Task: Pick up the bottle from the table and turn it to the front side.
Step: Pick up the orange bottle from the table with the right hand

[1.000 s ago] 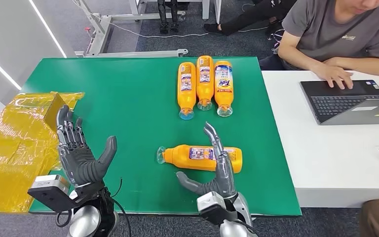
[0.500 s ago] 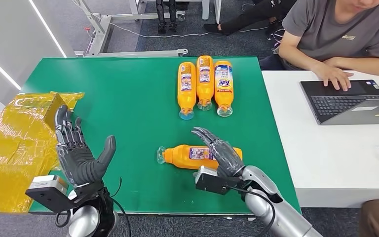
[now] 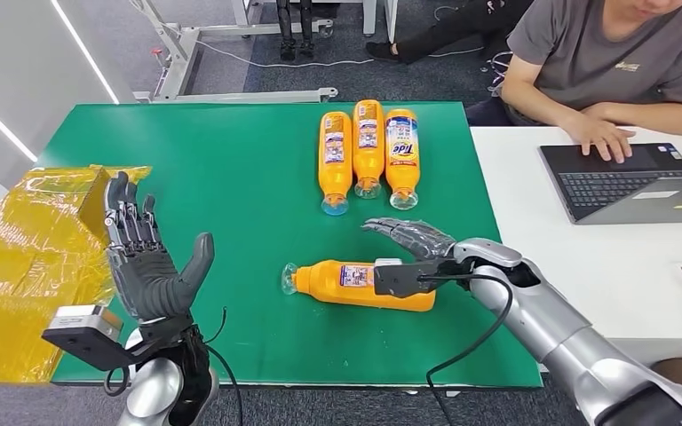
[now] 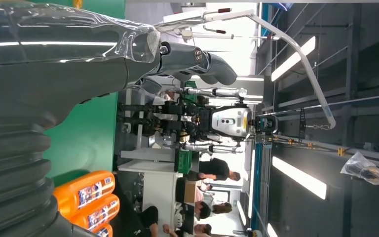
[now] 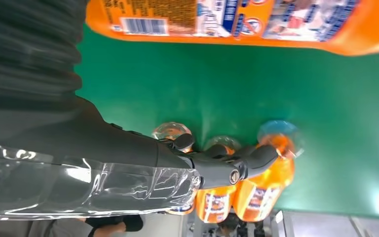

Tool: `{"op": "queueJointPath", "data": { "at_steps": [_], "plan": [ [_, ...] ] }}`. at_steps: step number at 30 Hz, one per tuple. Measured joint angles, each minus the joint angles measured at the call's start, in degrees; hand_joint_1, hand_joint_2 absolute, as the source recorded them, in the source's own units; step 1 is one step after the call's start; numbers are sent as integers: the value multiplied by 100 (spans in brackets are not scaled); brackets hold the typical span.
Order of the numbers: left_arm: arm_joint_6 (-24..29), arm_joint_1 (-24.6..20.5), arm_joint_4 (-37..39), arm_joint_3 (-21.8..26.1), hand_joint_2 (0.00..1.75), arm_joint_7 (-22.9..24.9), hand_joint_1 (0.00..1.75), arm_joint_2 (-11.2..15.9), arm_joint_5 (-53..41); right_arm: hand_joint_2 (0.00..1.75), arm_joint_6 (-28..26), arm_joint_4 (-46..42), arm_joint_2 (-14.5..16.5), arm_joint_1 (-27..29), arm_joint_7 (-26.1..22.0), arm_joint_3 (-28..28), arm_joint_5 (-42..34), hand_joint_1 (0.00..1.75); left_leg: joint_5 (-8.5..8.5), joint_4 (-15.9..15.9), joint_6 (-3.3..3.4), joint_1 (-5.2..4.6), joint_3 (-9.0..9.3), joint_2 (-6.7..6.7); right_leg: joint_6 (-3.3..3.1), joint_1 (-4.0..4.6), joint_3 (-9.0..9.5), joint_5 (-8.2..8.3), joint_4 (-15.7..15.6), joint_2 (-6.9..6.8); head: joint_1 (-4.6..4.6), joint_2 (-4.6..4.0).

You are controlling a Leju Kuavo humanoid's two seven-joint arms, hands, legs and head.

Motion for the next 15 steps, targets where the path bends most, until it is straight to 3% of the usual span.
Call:
{"op": "queueJointPath", "data": {
  "at_steps": [8, 15],
  "plan": [
    [-120, -2, 3, -24, 175, 0, 0, -47, -17, 175, 547, 511, -19, -653, -170, 546, -31, 0, 0, 0, 0, 0, 0, 0, 1, 0, 1, 0, 0, 0, 1, 0],
    [-222, -61, 96, -83, 175, 0, 0, -120, -18, 175, 680, 946, 27, -990, -355, 994, -321, 0, 0, 0, 0, 0, -1, -2, 1, 0, 2, 0, 1, -2, 1, 0]
  ]
}}
